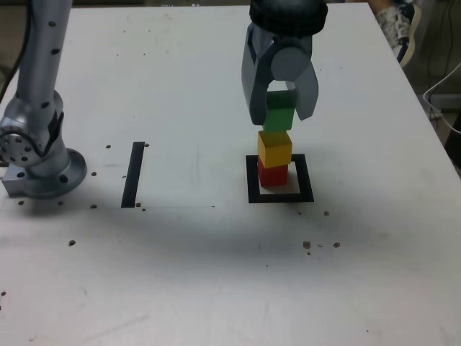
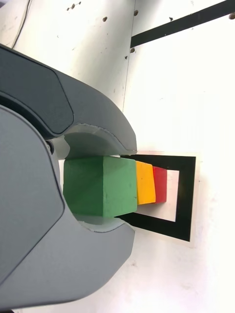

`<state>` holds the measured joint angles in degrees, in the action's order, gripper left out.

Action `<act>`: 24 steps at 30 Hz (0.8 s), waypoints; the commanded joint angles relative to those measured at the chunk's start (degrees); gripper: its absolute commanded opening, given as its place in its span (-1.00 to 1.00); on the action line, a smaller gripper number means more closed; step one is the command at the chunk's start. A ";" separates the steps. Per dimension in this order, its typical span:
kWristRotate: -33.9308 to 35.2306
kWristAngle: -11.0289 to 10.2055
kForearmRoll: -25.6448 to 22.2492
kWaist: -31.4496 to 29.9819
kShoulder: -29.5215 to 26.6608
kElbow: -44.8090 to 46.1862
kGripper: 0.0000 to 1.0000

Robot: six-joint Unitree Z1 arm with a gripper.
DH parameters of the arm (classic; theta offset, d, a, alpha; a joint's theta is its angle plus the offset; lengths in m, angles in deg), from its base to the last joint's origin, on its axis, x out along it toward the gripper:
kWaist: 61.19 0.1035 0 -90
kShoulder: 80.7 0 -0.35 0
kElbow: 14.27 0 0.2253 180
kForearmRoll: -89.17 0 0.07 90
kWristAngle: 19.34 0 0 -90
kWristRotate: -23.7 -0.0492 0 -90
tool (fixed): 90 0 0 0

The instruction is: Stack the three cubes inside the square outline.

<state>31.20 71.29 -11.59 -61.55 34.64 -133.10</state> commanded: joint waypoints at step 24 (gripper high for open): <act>-0.91 2.39 1.81 0.19 0.70 2.33 -0.53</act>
<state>30.40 73.45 -9.78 -61.48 35.14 -130.98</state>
